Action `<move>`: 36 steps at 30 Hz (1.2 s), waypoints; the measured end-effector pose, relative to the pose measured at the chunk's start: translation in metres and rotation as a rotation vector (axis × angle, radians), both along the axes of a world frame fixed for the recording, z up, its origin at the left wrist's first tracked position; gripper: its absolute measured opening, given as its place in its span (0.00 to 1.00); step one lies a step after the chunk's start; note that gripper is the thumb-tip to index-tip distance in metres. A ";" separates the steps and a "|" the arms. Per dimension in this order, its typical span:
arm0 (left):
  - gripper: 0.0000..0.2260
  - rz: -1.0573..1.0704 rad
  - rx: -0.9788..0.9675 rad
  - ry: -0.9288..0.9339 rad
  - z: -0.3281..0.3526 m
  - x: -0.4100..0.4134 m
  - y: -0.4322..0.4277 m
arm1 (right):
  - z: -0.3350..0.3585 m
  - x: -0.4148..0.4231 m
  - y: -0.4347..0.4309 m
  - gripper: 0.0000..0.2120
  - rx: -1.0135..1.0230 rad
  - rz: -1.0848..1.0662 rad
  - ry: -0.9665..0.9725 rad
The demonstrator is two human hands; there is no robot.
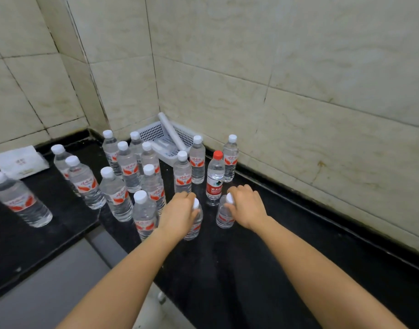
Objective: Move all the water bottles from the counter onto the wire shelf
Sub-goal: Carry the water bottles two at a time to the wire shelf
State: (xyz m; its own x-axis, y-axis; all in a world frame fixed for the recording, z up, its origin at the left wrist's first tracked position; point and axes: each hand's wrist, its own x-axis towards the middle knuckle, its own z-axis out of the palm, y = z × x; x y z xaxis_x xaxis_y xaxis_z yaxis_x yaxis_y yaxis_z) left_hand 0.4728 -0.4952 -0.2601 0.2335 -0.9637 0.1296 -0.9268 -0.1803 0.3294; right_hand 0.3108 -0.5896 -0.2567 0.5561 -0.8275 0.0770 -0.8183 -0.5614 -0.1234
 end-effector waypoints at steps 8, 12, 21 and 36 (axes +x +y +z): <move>0.09 -0.161 -0.091 0.060 0.020 -0.057 0.063 | 0.049 -0.104 0.081 0.08 0.253 -0.218 -0.391; 0.09 -0.303 -0.045 0.129 0.041 -0.114 0.093 | 0.070 -0.172 0.145 0.08 0.306 -0.289 -0.395; 0.07 -0.717 -0.078 0.244 0.100 -0.291 0.141 | 0.136 -0.352 0.266 0.05 0.217 -0.477 -0.420; 0.12 -0.920 -0.225 0.558 0.221 -0.644 0.171 | 0.261 -0.682 0.347 0.09 -0.143 -0.640 -0.520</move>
State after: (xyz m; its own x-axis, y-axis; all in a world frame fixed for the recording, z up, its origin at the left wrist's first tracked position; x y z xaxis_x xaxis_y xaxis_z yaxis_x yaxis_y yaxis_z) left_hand -0.1709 -0.3238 -0.0387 -0.4821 -0.7669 0.4236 -0.3867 0.6201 0.6826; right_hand -0.3716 -0.2431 0.0047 -0.1534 -0.9343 0.3217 -0.8430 -0.0462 -0.5360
